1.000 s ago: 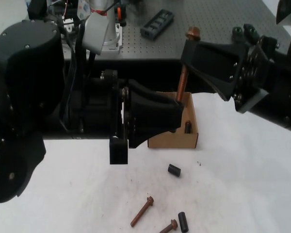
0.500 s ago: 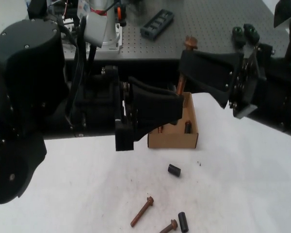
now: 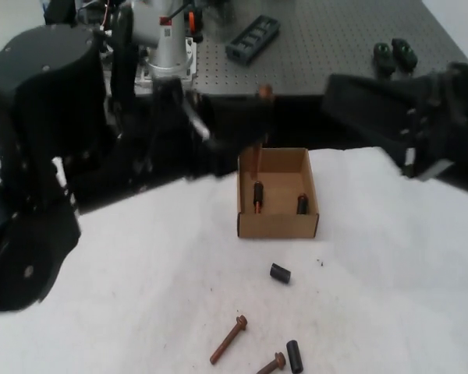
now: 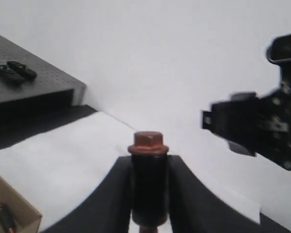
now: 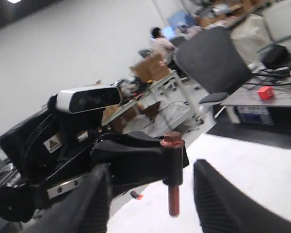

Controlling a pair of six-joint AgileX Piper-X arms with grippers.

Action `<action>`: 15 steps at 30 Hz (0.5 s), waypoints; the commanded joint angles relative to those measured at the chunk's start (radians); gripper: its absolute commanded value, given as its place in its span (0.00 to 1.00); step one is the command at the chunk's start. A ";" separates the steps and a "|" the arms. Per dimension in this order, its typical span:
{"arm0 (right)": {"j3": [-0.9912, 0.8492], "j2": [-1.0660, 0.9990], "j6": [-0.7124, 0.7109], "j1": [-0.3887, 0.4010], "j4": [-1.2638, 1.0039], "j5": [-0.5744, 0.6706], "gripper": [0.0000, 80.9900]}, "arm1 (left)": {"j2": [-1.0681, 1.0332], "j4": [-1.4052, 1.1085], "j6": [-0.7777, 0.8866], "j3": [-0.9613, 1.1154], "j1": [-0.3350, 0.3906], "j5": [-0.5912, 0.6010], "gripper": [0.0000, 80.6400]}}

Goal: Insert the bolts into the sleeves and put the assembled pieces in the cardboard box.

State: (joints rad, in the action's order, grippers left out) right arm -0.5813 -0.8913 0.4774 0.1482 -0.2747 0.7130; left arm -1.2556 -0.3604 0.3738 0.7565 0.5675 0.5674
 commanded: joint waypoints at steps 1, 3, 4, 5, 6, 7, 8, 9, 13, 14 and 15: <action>-0.007 0.061 -0.058 -0.090 0.181 0.000 0.48 | -0.085 -0.034 0.066 0.117 0.000 -0.086 0.01; -0.007 0.098 -0.087 -0.148 0.310 -0.008 0.48 | -0.186 0.033 0.124 0.216 0.000 -0.165 0.01; -0.007 0.114 -0.100 -0.174 0.387 -0.030 0.48 | -0.239 0.087 0.134 0.276 0.000 -0.215 0.01; -0.007 0.127 -0.116 -0.191 0.449 -0.063 0.47 | -0.291 0.165 0.132 0.342 0.000 -0.260 0.01; -0.007 0.141 -0.153 -0.208 0.526 -0.097 0.46 | -0.346 0.250 0.113 0.414 0.000 -0.302 0.01; -0.007 0.153 -0.188 -0.220 0.600 -0.145 0.45 | -0.404 0.337 0.086 0.472 0.000 -0.330 0.01; -0.007 0.162 -0.212 -0.225 0.657 -0.188 0.44 | -0.449 0.420 0.032 0.548 0.000 -0.357 0.01; -0.007 0.170 -0.242 -0.228 0.721 -0.233 0.44 | -0.507 0.501 -0.012 0.623 0.000 -0.379 0.01; -0.007 0.176 -0.311 -0.228 0.889 -0.315 0.43 | -0.717 0.722 -0.073 0.890 0.000 -0.409 0.01; -0.007 0.176 -0.316 -0.228 0.911 -0.323 0.43 | -0.757 0.757 -0.077 0.950 0.000 -0.409 0.01; -0.007 0.176 -0.316 -0.228 0.924 -0.332 0.43 | -0.805 0.798 -0.089 1.005 0.000 -0.409 0.01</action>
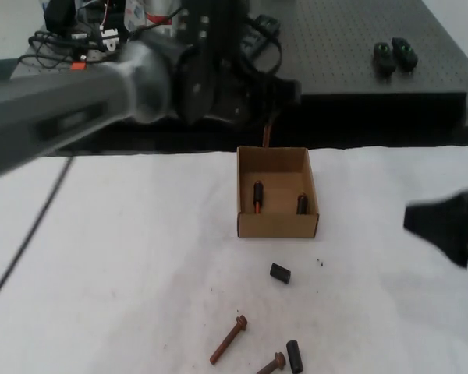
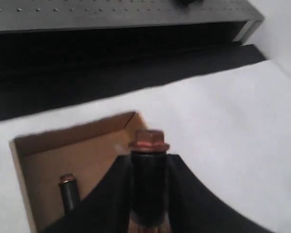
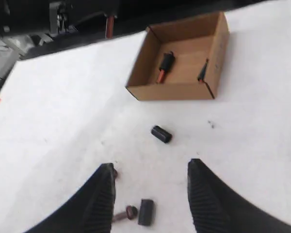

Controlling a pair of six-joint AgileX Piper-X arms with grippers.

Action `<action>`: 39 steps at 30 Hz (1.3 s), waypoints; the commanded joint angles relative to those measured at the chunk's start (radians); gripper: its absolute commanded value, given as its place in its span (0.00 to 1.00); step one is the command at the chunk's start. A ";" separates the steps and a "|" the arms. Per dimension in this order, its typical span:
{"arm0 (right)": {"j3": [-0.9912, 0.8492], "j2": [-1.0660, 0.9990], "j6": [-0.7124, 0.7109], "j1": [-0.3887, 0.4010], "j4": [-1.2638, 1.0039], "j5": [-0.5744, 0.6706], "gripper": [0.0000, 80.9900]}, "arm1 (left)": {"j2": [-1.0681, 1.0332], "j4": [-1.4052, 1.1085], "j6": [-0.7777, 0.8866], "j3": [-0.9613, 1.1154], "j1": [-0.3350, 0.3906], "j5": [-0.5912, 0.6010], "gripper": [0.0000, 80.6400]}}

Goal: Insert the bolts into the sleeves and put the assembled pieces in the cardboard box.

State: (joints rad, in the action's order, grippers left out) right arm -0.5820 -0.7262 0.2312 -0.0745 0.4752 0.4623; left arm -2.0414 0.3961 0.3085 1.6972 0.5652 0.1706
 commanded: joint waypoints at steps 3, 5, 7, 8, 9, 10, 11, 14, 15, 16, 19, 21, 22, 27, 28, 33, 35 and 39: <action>-0.007 0.011 -0.072 -0.005 0.194 -0.098 0.43 | -0.139 0.139 -0.034 0.188 0.002 -0.034 0.01; -0.007 0.011 -0.072 -0.005 0.195 -0.101 0.43 | -0.193 0.181 -0.050 0.243 0.002 -0.050 0.01; -0.007 0.011 -0.072 -0.005 0.195 -0.101 0.43 | -0.236 0.217 -0.079 0.284 0.002 -0.063 0.01; -0.007 0.011 -0.072 -0.005 0.195 -0.101 0.43 | -0.248 0.228 -0.095 0.295 0.004 -0.070 0.01; -0.007 0.011 -0.072 -0.005 0.195 -0.101 0.43 | -0.259 0.238 -0.112 0.298 0.007 -0.095 0.01; -0.007 0.011 -0.072 -0.005 0.195 -0.101 0.43 | -0.265 0.241 -0.121 0.298 0.012 -0.116 0.01; -0.007 0.011 -0.072 -0.005 0.195 -0.101 0.43 | -0.271 0.244 -0.133 0.298 0.017 -0.123 0.01; -0.007 0.011 -0.072 -0.005 0.195 -0.101 0.43 | -0.288 0.236 -0.138 0.298 0.032 -0.123 0.01; -0.007 0.011 -0.072 -0.005 0.195 -0.101 0.43 | -0.293 0.230 -0.138 0.298 0.037 -0.123 0.01; -0.007 0.011 -0.072 -0.005 0.195 -0.101 0.43 | -0.299 0.228 -0.138 0.298 0.042 -0.123 0.01; -0.007 0.011 -0.072 -0.005 0.195 -0.101 0.43 | -0.312 0.227 -0.138 0.298 0.052 -0.123 0.00; -0.007 0.011 -0.072 -0.005 0.195 -0.093 0.43 | -0.320 0.227 -0.131 0.298 0.054 -0.126 0.03; -0.007 0.011 -0.072 -0.005 0.198 -0.091 0.43 | -0.323 0.231 -0.125 0.298 0.053 -0.134 0.07; -0.007 0.007 -0.119 -0.003 0.264 -0.093 0.43 | -0.329 0.231 -0.102 0.298 0.053 -0.138 0.29; -0.007 0.000 -0.127 -0.002 0.278 -0.095 0.43 | -0.329 0.231 -0.102 0.298 0.053 -0.138 0.32; -0.007 -0.089 -0.161 0.090 0.281 -0.144 0.43 | -0.309 0.264 -0.102 0.302 0.051 -0.138 0.32; -0.007 -0.149 -0.170 0.154 0.252 -0.182 0.43 | -0.274 0.288 -0.102 0.305 0.048 -0.145 0.32; -0.057 -0.362 -0.247 0.288 0.225 -0.269 0.43 | -0.172 0.318 -0.109 0.302 0.033 -0.171 0.32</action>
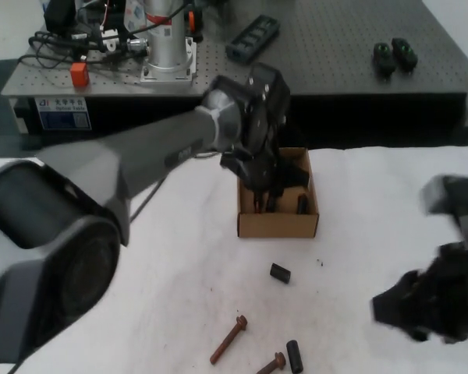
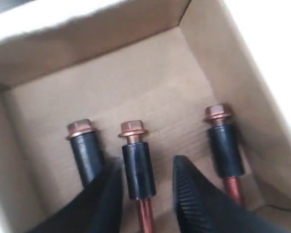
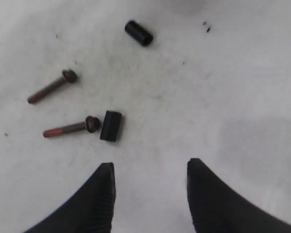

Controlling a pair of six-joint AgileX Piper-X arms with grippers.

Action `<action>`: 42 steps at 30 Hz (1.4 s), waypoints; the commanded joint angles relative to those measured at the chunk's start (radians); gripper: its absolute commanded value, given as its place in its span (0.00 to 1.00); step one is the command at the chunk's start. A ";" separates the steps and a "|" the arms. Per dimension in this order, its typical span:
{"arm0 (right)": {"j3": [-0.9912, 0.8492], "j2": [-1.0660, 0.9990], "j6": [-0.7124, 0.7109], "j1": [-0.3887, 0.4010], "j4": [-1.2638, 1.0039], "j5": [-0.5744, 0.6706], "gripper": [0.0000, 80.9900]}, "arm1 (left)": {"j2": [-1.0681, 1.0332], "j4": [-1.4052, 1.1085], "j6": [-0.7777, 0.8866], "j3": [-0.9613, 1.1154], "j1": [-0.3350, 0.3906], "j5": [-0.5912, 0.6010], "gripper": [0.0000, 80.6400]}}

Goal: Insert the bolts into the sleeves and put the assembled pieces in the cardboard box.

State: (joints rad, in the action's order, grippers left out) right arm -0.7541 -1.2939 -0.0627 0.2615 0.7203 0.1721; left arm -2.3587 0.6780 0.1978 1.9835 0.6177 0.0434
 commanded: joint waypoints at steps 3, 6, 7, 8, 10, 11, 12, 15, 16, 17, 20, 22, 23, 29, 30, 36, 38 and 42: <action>0.003 0.018 -0.005 0.002 -0.018 -0.007 0.43 | 0.249 0.090 -0.018 0.016 -0.042 -0.062 0.32; -0.144 -0.169 -0.078 0.028 -0.013 -0.042 0.43 | 0.332 0.180 -0.059 0.009 -0.064 -0.105 0.32; -0.190 -0.231 -0.097 0.033 -0.009 -0.051 0.43 | 0.363 0.193 -0.069 -0.009 -0.070 -0.113 0.32; -0.248 -0.291 -0.120 0.038 0.003 -0.058 0.43 | 0.396 0.196 -0.074 -0.038 -0.075 -0.112 0.32; -0.367 -0.389 -0.157 0.045 0.039 -0.069 0.43 | 0.463 0.174 -0.077 -0.129 -0.083 -0.114 0.32; -0.426 -0.440 -0.177 0.050 0.071 -0.069 0.43 | 0.505 0.156 -0.077 -0.184 -0.086 -0.114 0.32; -0.484 -0.489 -0.196 0.054 0.108 -0.069 0.43 | 0.547 0.135 -0.077 -0.232 -0.088 -0.112 0.32; -0.623 -0.606 -0.277 0.072 0.206 -0.112 0.43 | 0.678 0.071 -0.088 -0.401 -0.087 -0.073 0.32; -0.654 -0.632 -0.291 0.079 0.229 -0.132 0.43 | 0.709 0.054 -0.088 -0.456 -0.087 -0.055 0.32; -0.686 -0.660 -0.307 0.085 0.245 -0.146 0.43 | 0.746 0.038 -0.091 -0.505 -0.087 -0.043 0.32; -0.743 -0.718 -0.347 0.098 0.289 -0.172 0.43 | 0.830 0.019 -0.106 -0.610 -0.087 -0.035 0.32; -0.750 -0.737 -0.359 0.101 0.301 -0.190 0.43 | 0.870 0.019 -0.117 -0.656 -0.087 -0.035 0.32; -0.749 -0.742 -0.360 0.101 0.303 -0.191 0.43 | 0.887 0.019 -0.117 -0.673 -0.087 -0.035 0.32; -0.749 -0.770 -0.365 0.101 0.308 -0.191 0.43 | 0.922 0.033 -0.136 -0.702 -0.087 -0.032 0.32; -0.749 -0.775 -0.365 0.101 0.308 -0.191 0.41 | 0.922 0.041 -0.146 -0.702 -0.087 -0.032 0.32; -0.749 -0.798 -0.365 0.114 0.271 -0.191 0.35 | 0.922 0.114 -0.198 -0.720 -0.087 -0.032 0.32; -0.749 -0.806 -0.372 0.122 0.273 -0.191 0.35 | 0.922 0.113 -0.198 -0.740 -0.087 -0.032 0.32; -0.749 -0.820 -0.372 0.128 0.273 -0.221 0.31 | 0.922 0.112 -0.198 -0.794 -0.087 -0.032 0.32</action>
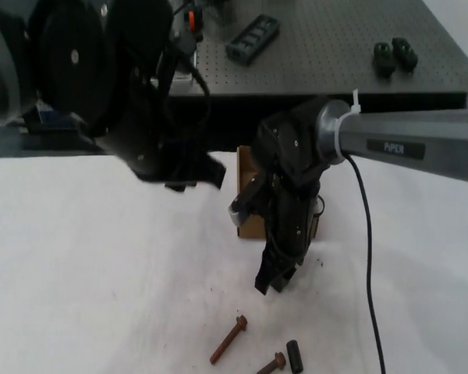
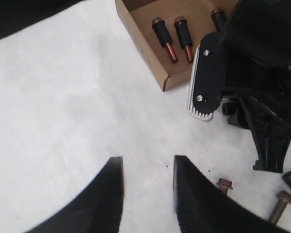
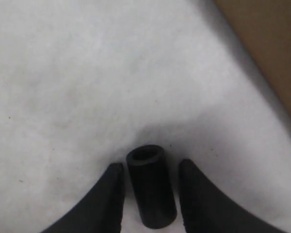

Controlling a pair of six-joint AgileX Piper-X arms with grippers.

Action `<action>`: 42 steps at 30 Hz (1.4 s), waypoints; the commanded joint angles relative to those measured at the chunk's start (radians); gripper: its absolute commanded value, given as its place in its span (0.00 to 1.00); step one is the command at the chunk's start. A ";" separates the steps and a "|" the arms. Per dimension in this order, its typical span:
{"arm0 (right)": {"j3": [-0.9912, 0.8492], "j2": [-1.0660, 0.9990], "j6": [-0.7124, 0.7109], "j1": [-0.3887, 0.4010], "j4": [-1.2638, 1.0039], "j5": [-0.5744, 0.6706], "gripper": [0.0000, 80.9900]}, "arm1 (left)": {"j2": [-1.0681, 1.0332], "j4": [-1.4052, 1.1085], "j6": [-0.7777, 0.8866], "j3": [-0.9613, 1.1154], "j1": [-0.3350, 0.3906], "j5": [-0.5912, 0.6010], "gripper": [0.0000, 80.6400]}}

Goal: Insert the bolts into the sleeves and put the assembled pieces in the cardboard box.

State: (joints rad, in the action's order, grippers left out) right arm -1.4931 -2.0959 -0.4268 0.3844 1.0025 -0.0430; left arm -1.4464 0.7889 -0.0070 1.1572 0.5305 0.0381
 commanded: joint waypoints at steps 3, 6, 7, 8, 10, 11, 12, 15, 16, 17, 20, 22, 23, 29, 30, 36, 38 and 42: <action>-0.010 -0.014 -0.008 0.005 -0.007 -0.014 0.08 | 0.010 0.003 -0.018 -0.004 0.000 0.013 0.32; -0.010 0.004 -0.006 -0.010 0.006 -0.056 0.03 | 0.010 0.003 -0.042 -0.036 0.000 0.075 0.32; -0.010 0.017 0.008 -0.022 0.009 -0.058 0.03 | 0.010 0.003 -0.054 -0.045 0.000 0.095 0.32; -0.009 0.036 0.020 -0.038 0.014 -0.051 0.03 | 0.010 0.003 -0.064 -0.050 0.000 0.112 0.32; -0.009 0.087 0.047 -0.082 0.028 -0.013 0.03 | 0.008 0.003 -0.083 -0.055 0.000 0.155 0.32; -0.009 0.122 0.076 -0.107 0.043 0.030 0.03 | 0.004 0.003 -0.090 -0.055 0.000 0.174 0.32; -0.009 0.152 0.096 -0.128 0.053 0.085 0.03 | -0.002 -0.006 -0.108 -0.055 0.002 0.201 0.32; 0.017 0.283 0.166 -0.195 0.063 0.192 0.03 | -0.042 -0.022 -0.164 -0.055 0.018 0.227 0.32; 0.046 0.337 0.178 -0.214 0.045 0.202 0.03 | -0.063 -0.023 -0.179 -0.055 0.029 0.227 0.32; 0.078 0.396 0.189 -0.232 0.029 0.203 0.03 | -0.082 -0.023 -0.188 -0.055 0.040 0.227 0.32; 0.190 0.570 0.209 -0.278 -0.007 0.203 0.03 | -0.150 -0.028 -0.222 -0.053 0.101 0.221 0.32; 0.280 0.673 0.209 -0.300 -0.023 0.207 0.03 | -0.207 -0.035 -0.261 -0.051 0.149 0.172 0.32; 0.322 0.727 0.211 -0.313 -0.029 0.214 0.03 | -0.228 -0.035 -0.274 -0.049 0.166 0.139 0.32; 0.520 0.972 0.256 -0.342 -0.030 0.218 0.03 | -0.355 -0.025 -0.293 0.010 0.213 0.044 0.32; 0.551 1.009 0.259 -0.342 -0.030 0.218 0.03 | -0.369 -0.025 -0.290 0.021 0.213 0.032 0.32; 0.685 1.176 0.278 -0.342 -0.030 0.218 0.03 | -0.410 -0.025 -0.284 0.059 0.213 0.025 0.32; 0.704 1.210 0.277 -0.342 -0.030 0.218 0.03 | -0.417 -0.022 -0.273 0.059 0.213 0.025 0.32; 0.710 1.245 0.277 -0.342 -0.034 0.218 0.03 | -0.440 0.005 -0.231 0.059 0.213 0.030 0.32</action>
State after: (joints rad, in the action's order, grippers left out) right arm -0.7870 -0.8890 -0.1538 0.0487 0.9845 0.1661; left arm -1.8748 0.7715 -0.2651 1.2050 0.7398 0.0723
